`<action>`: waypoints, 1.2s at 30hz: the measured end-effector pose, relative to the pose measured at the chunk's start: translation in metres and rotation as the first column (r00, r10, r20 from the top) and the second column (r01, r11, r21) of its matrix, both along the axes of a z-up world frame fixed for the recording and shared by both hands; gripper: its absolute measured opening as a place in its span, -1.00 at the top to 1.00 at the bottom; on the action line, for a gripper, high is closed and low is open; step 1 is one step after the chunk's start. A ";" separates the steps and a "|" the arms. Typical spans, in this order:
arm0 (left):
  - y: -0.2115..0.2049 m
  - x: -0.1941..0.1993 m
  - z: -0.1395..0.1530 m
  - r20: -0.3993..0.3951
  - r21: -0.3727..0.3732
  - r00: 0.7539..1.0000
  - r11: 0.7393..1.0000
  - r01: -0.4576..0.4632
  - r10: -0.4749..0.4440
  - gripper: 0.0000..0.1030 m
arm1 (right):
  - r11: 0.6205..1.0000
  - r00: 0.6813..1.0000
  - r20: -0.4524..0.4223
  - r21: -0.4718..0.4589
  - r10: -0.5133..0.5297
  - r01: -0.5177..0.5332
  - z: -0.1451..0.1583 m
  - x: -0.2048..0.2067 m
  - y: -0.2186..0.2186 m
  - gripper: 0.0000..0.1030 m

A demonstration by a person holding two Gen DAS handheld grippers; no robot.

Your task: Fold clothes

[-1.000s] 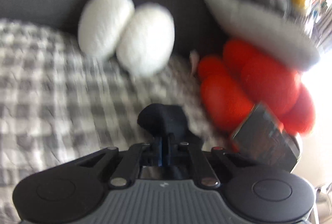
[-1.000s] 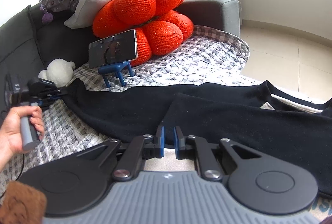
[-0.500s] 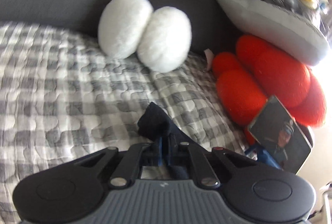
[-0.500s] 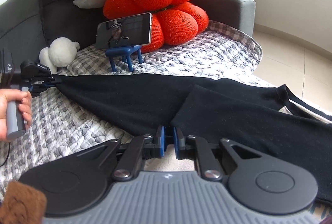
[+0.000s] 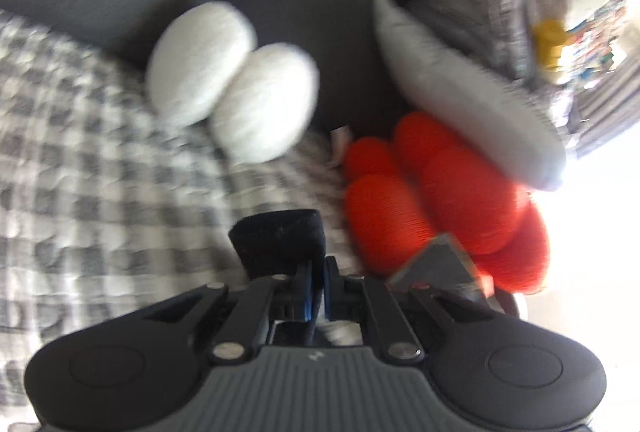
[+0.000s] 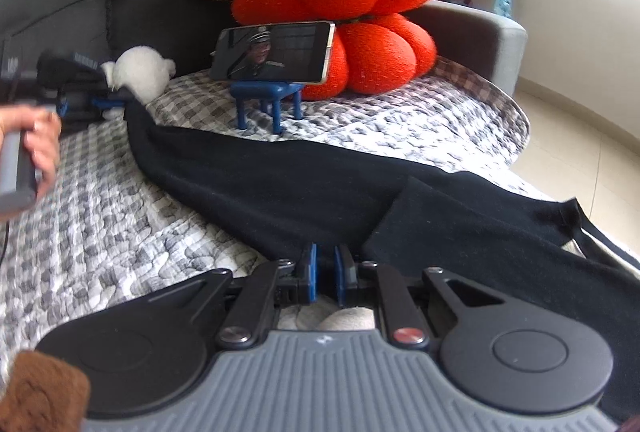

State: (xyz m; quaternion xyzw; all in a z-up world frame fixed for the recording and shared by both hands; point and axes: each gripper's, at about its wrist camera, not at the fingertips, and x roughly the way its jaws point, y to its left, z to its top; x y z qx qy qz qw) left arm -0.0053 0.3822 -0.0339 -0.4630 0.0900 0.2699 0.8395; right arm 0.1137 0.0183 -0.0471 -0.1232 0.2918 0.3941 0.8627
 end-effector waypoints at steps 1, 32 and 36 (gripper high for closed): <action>-0.003 0.001 0.004 0.008 0.014 1.000 1.000 0.012 -0.012 0.91 | 1.000 1.000 0.005 -0.005 0.003 -0.003 -0.001 0.000 0.001 0.68; 0.009 0.013 -0.011 -0.457 0.121 0.885 0.992 -0.040 0.091 -0.06 | 0.982 0.985 -0.152 0.153 -0.087 0.110 0.015 0.018 -0.037 0.35; 0.012 0.017 -0.023 -0.453 0.073 0.891 0.997 0.006 0.027 -0.07 | 0.980 0.982 -0.162 0.156 -0.095 0.120 0.013 0.021 -0.036 0.35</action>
